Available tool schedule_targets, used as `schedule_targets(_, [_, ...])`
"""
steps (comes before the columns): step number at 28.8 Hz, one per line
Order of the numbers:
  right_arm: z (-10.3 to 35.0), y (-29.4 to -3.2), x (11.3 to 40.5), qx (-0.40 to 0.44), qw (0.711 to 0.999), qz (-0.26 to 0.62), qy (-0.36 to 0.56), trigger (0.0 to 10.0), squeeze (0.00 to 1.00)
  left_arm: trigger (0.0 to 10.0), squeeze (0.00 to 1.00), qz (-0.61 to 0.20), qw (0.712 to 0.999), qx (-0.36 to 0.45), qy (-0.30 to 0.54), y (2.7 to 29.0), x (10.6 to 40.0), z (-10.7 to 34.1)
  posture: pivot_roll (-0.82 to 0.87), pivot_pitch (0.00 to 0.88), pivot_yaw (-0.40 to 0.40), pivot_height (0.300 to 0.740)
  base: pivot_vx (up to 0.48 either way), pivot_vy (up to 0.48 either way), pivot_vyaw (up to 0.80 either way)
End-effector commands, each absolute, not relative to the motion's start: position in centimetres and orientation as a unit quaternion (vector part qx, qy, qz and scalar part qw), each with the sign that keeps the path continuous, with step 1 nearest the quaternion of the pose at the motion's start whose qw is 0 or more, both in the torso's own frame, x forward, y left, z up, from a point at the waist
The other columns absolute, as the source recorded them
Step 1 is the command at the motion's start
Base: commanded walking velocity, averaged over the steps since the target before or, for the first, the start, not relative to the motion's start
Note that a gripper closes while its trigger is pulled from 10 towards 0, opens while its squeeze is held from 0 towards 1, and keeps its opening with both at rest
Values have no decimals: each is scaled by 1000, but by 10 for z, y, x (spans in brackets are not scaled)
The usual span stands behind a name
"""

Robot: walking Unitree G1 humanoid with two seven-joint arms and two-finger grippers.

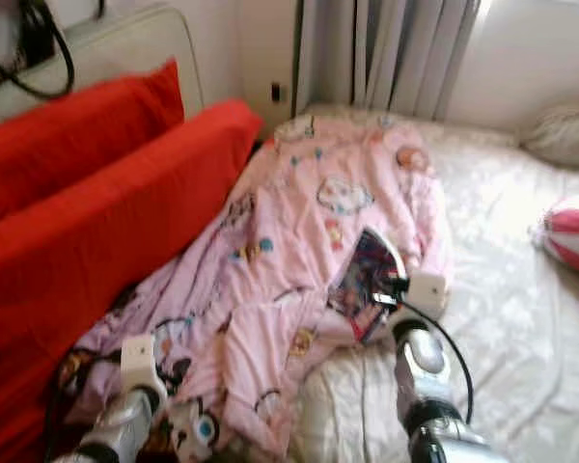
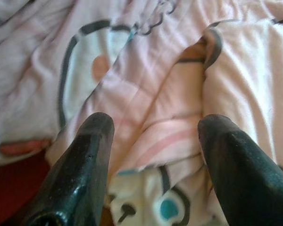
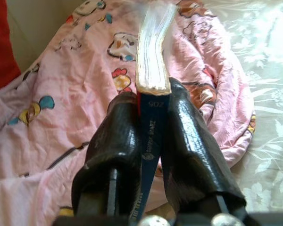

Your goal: Clean up the room

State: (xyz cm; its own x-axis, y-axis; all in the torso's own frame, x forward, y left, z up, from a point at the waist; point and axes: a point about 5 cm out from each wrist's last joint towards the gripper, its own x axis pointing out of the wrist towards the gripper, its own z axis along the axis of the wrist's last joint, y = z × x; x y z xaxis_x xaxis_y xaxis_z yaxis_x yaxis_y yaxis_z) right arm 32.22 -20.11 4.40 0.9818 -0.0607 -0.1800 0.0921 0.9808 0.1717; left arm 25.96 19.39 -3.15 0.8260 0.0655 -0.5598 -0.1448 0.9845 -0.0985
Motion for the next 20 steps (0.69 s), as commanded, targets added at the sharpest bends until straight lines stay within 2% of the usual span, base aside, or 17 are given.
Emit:
schedule_targets(1, [56, -199, 330, 90, 994, -34, 59, 10000, 0, 10000, 0, 62, 948, -60, 305, 200, 253, -36, 86, 0, -29, 740, 0, 0, 0])
schedule_targets(11, [52, -201, 329, 98, 992, -46, 71, 10000, 0, 10000, 0, 60, 946, -58, 312, 200, 251, -38, 85, 0, -25, 740, 0, 0, 0])
schedule_targets(20, [52, -201, 329, 99, 991, -44, 77, 10000, 0, 10000, 0, 64, 945, -62, 314, 202, 248, -39, 83, 0, -23, 740, 0, 0, -698])
